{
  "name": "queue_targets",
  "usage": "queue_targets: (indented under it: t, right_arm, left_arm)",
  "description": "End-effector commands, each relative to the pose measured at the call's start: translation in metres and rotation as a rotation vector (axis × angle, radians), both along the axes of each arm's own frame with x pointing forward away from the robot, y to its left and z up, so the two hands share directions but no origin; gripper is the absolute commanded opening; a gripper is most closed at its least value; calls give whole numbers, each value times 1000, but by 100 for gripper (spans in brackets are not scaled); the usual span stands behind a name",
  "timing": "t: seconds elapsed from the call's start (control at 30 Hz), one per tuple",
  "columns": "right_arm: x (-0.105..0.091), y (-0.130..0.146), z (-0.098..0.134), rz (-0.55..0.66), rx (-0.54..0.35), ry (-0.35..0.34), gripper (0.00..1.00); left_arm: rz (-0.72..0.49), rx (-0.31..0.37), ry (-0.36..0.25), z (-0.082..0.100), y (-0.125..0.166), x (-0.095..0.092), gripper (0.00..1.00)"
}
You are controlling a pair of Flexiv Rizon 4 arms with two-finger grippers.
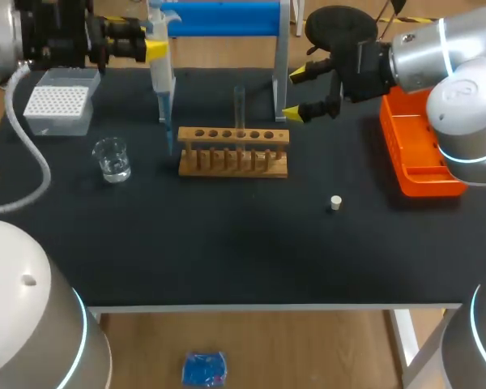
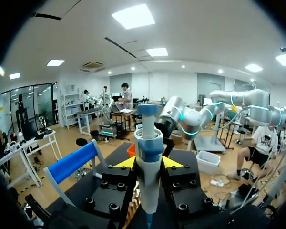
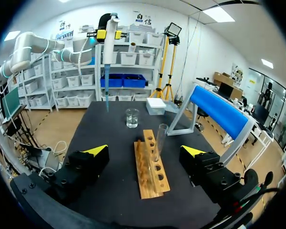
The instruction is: Invert the test tube, pick up the pipette, mount the tip to pipette, aspirate from beaker and dispense into the tube, eject the tip, return the pipette, and cap with the stopper.
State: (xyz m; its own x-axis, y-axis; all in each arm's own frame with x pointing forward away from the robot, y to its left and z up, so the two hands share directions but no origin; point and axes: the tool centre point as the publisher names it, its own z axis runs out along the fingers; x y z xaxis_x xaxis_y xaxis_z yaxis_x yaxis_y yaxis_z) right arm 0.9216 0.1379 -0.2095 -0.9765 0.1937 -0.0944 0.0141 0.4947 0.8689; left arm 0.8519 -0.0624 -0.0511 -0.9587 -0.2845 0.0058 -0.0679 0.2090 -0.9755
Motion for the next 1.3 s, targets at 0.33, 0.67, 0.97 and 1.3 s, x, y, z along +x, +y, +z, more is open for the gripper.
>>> queue_targets:
  t: [0.33,0.67,0.97,1.3]
  right_arm:
    - [0,0,0,-1,0,-1,100]
    - [0,0,0,-1,0,-1,100]
    - [0,0,0,-1,0,-1,100]
    - [0,0,0,-1,0,-1,100]
  left_arm:
    - [-29,-49,-20,-29,-38,-18,0]
    - [-106,-31,-10,-44,-61,-13,0]
    - [-115,-21,-24,-49,-75,-14,0]
    - [-121,-9,-24,-53,-88,-15,0]
